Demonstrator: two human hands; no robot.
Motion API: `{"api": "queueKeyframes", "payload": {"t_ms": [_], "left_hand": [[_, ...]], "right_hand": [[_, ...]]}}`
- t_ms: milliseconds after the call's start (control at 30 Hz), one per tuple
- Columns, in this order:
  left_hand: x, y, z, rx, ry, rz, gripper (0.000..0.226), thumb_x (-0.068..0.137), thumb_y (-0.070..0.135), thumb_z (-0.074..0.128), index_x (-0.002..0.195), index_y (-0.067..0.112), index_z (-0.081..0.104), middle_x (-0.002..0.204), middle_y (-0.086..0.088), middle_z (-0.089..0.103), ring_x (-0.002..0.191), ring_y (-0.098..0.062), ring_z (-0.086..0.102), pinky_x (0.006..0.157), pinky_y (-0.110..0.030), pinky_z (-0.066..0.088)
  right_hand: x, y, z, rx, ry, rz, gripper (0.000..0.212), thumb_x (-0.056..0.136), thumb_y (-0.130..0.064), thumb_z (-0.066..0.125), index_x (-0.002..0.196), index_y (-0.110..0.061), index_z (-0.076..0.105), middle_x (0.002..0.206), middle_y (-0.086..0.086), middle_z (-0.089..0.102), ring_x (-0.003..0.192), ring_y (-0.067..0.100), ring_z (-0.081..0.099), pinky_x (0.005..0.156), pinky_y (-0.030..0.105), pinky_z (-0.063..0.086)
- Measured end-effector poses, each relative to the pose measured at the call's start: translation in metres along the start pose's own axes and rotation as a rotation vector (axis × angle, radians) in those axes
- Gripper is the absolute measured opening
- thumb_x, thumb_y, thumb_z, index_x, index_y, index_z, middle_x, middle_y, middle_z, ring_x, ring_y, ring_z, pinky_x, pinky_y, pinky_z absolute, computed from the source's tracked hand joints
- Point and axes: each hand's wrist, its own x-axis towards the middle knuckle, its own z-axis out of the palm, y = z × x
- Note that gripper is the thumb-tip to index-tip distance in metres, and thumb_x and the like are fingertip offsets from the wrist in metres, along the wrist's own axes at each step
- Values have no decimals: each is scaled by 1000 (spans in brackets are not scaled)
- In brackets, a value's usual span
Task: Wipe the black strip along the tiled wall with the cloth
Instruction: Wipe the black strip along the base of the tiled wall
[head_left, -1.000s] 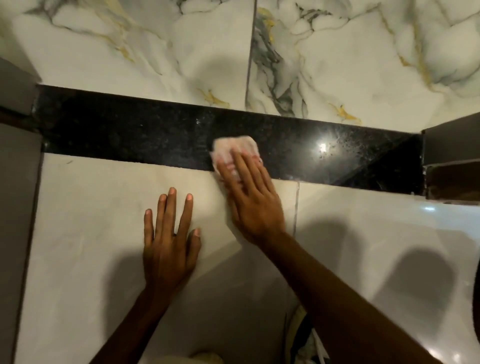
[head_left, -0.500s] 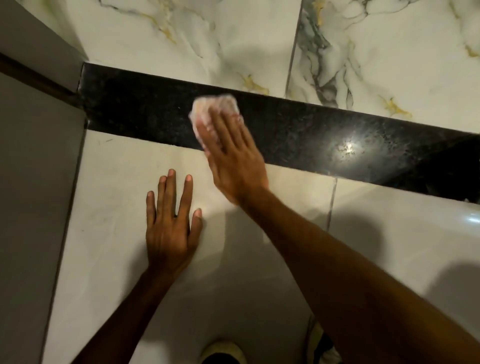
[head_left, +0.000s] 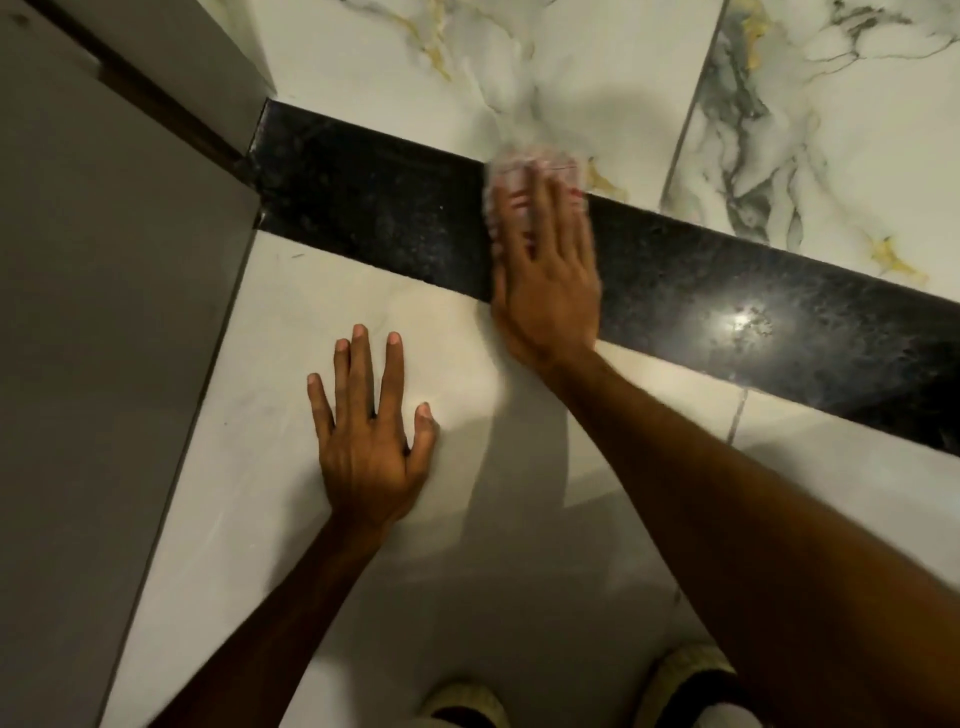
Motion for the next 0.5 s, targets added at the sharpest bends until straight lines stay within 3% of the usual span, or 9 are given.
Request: {"api": "queueKeyframes", "payload": {"t_ms": [100, 167, 267, 400, 500], "left_hand": [[0, 0, -1, 25, -4, -41, 68, 111, 50, 34, 171, 18, 31, 180, -15, 26, 169, -32, 22, 135, -63, 23], [0, 0, -3, 29, -5, -63, 69, 109, 49, 38, 171, 18, 31, 180, -14, 26, 168, -32, 23, 134, -63, 25], [2, 2, -4, -1, -13, -77, 69, 108, 48, 39, 170, 18, 34, 180, -15, 27, 168, -32, 24, 133, -64, 26], [1, 2, 1, 15, -12, -78, 69, 109, 49, 38, 170, 18, 34, 179, -14, 28, 168, -32, 25, 133, -64, 28], [-3, -1, 7, 43, 4, -140, 71, 109, 53, 32, 173, 22, 26, 182, -11, 22, 170, -30, 18, 135, -64, 22]], "right_hand": [[-29, -14, -1, -37, -119, -300, 60, 115, -34, 33, 171, -20, 20, 180, 13, 16, 168, 32, 12, 139, 52, 17], [-60, 2, -9, -51, -152, -385, 59, 114, -31, 38, 170, -20, 26, 179, 12, 21, 168, 30, 15, 139, 50, 17], [-74, 36, -21, -39, -104, -237, 58, 112, -31, 40, 168, -19, 33, 178, 13, 26, 167, 30, 17, 140, 45, 8], [-19, 16, -15, -45, -15, 60, 61, 115, -35, 36, 171, -18, 20, 179, 15, 19, 167, 32, 14, 139, 50, 16], [32, -34, 9, 1, -34, -36, 61, 117, -39, 30, 172, -17, 17, 180, 13, 15, 168, 30, 12, 140, 48, 12]]}}
